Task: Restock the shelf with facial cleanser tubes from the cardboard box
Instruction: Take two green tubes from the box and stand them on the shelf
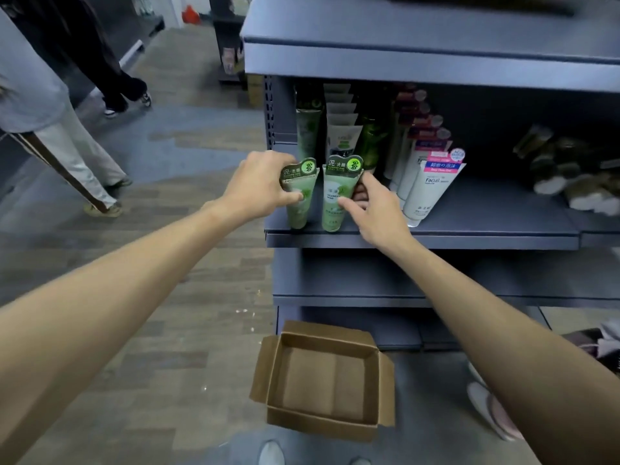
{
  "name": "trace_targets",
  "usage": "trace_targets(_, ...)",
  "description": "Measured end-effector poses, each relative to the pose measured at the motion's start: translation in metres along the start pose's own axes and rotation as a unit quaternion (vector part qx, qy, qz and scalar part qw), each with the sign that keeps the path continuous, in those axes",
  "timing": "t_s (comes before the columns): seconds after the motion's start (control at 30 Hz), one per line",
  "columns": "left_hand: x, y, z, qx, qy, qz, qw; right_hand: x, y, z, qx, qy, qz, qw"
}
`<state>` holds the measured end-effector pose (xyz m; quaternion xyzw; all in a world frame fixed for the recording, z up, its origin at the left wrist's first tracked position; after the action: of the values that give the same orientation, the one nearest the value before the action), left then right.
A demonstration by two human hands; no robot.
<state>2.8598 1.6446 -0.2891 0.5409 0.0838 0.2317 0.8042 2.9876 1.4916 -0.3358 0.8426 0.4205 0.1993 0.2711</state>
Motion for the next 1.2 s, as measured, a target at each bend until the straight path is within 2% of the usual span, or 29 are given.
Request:
trace_targets(0.1, 0.010, -0.008, -0.010, -0.007, 0.013, -0.015, 1.000, 0.007, -0.008, 0.003, -0.008, -0.020, 0.011, 1.000)
trace_targets(0.3, 0.026, -0.011, -0.028, -0.095, 0.030, -0.049, 0.994, 0.017, -0.019, 0.007, 0.016, -0.043, 0.026, 0.999)
trace_targets(0.5, 0.021, -0.026, -0.041, -0.155, 0.015, -0.031, 0.987, 0.013, -0.027, 0.013, 0.045, -0.060, 0.025, 0.997)
trace_targets(0.63, 0.007, -0.042, -0.048, -0.151, 0.043, -0.026, 0.987, 0.009, -0.035, 0.024, 0.030, -0.077, 0.037, 0.996)
trace_targets(0.83, -0.010, -0.085, -0.053, -0.055, 0.137, -0.026, 0.989, 0.006, -0.052, 0.043, -0.007, -0.100, 0.080, 0.992)
trace_targets(1.0, 0.003, -0.091, -0.050, -0.056, 0.188, 0.016, 0.981, 0.014, -0.055, 0.047, -0.014, -0.089, 0.076, 0.993)
trace_targets(1.2, 0.036, -0.091, -0.057, -0.102, 0.210, 0.038, 0.972, 0.025, -0.059, 0.057, -0.009, -0.081, 0.059, 0.995)
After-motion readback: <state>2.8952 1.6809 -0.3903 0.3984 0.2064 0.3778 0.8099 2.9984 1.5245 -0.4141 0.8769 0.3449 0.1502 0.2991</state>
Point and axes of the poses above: each hand's wrist, its own x-axis towards the middle knuckle, its own y-axis out of the back of the hand, z = x × y, the point moved 5 cm from there along x, towards the middle knuckle, and after that the axes turned 9 degrees about -z, right-handed, at the moved point
